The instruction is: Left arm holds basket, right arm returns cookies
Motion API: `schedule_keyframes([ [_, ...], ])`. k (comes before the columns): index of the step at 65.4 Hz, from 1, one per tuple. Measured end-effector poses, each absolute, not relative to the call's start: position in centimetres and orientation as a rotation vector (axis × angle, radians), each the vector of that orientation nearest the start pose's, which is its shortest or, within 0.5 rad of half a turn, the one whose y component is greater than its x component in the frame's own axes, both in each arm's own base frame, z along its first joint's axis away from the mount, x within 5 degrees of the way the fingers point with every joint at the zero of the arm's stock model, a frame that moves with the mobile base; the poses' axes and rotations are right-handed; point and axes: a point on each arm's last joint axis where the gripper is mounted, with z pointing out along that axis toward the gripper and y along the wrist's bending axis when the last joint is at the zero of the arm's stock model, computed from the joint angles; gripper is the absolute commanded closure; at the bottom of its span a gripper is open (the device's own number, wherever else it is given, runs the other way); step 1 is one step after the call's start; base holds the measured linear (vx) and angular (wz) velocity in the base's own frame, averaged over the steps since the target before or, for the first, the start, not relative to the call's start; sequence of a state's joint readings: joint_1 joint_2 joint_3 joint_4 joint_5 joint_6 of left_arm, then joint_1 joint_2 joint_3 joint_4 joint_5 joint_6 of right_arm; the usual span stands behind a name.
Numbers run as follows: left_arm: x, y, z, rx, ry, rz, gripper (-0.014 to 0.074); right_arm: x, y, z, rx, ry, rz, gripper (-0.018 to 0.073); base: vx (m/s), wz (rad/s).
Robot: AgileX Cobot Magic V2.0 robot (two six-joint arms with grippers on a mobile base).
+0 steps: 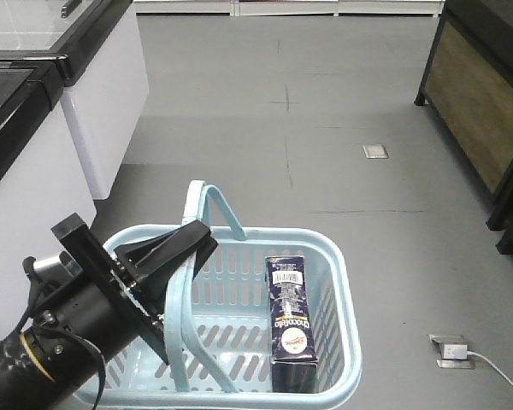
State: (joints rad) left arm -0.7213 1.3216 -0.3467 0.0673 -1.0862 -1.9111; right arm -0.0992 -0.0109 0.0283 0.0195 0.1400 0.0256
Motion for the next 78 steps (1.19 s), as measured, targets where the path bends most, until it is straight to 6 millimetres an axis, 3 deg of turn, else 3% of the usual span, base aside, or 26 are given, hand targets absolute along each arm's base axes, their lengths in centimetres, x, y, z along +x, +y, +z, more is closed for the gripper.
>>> schedule_keyframes([
  [78, 17.07, -15.74, 24.33, -0.922, 1.528, -2.111, 0.0596, 5.63, -0.54, 19.15, 0.116, 1.637, -0.039, 0.0565, 0.00, 0.00],
])
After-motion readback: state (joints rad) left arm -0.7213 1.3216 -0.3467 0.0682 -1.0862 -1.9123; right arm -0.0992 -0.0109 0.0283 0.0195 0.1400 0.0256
